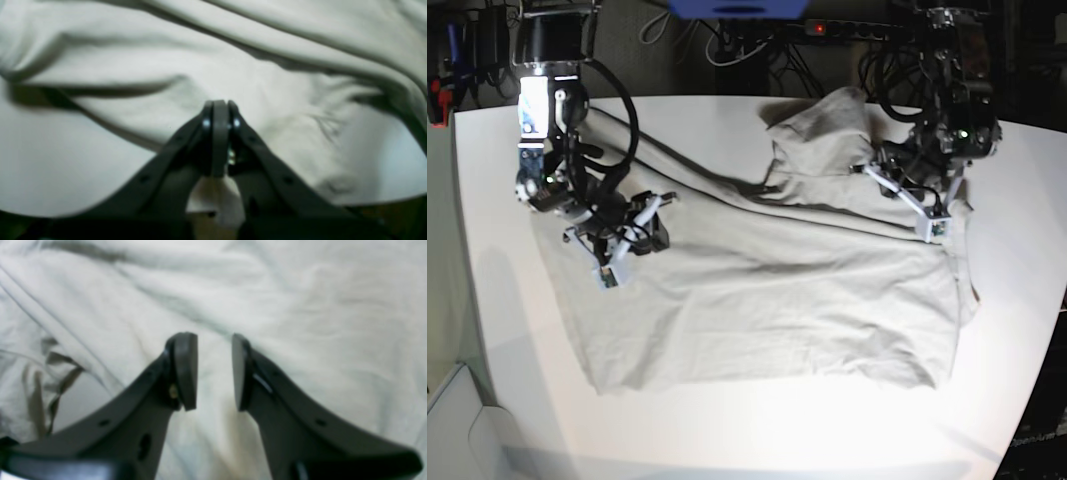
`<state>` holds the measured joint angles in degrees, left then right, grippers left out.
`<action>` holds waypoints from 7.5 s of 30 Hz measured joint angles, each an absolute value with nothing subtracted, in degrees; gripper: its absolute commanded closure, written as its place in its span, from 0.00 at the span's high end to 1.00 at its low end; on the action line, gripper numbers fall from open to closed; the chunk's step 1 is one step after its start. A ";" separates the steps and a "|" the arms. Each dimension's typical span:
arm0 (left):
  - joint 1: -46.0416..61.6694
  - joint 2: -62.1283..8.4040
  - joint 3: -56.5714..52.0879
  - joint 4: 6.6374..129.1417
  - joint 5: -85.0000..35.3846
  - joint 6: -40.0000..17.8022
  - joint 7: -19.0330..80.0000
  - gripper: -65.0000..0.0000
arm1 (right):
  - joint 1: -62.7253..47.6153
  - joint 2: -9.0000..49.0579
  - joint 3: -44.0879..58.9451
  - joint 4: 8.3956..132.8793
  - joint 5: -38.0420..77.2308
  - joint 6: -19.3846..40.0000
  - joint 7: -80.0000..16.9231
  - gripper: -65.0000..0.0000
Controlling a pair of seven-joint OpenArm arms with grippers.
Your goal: Layout the t-shirt on the table in an organized manner, then fold the t-shirt properly
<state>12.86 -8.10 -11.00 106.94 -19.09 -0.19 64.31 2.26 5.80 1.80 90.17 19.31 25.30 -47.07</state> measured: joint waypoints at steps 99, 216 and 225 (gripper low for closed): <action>28.25 -12.53 -34.39 114.10 -19.11 -0.25 75.26 0.35 | 8.78 3.20 2.13 80.40 19.22 25.28 -46.44 0.29; -31.68 -14.76 -19.27 58.00 -9.34 -0.23 50.09 0.00 | 24.82 15.29 -6.55 43.33 3.16 -7.20 -6.04 0.00; -18.63 -4.56 -18.46 88.51 -9.72 -0.23 68.99 0.00 | 15.81 15.92 1.54 65.67 3.27 -7.22 -18.02 0.00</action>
